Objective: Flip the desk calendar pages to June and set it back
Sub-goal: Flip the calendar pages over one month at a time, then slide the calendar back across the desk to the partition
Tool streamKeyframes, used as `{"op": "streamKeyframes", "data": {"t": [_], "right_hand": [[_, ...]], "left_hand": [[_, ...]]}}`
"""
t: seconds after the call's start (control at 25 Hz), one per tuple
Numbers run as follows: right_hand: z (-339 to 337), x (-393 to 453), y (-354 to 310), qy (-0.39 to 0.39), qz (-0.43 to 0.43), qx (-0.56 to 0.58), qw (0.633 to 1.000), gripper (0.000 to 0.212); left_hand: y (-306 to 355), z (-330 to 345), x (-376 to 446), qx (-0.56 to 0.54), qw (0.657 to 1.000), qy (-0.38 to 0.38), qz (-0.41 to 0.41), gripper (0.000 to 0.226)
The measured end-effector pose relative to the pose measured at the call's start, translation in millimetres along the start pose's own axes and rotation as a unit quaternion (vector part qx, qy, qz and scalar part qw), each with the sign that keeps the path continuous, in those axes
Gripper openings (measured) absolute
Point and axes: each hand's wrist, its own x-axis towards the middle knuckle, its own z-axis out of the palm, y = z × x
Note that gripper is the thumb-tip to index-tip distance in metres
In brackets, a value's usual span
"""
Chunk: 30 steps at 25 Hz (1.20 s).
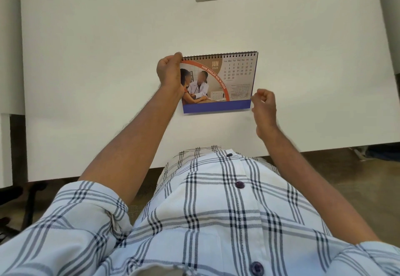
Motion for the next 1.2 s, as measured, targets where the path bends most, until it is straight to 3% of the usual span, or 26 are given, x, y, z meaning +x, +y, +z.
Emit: {"op": "streamKeyframes", "data": {"t": [0.16, 0.48, 0.92, 1.2], "right_hand": [[-1.3, 0.0, 28.2, -0.022, 0.018, -0.029, 0.999, 0.037], [-2.3, 8.4, 26.4, -0.062, 0.032, -0.033, 0.997, 0.032], [-5.2, 5.9, 22.4, -0.093, 0.038, -0.037, 0.994, 0.041], [-6.5, 3.2, 20.5, -0.137, 0.037, -0.065, 0.988, 0.043]], "left_hand": [[-1.6, 4.0, 3.0, 0.016, 1.000, 0.002, 0.027, 0.003], [-9.5, -4.8, 3.4, 0.037, 0.997, -0.049, 0.050, 0.027], [-16.5, -13.7, 9.9, 0.054, 0.990, -0.110, 0.076, 0.014], [-21.2, -17.1, 7.7, 0.062, 0.990, -0.084, 0.098, 0.013]]}}
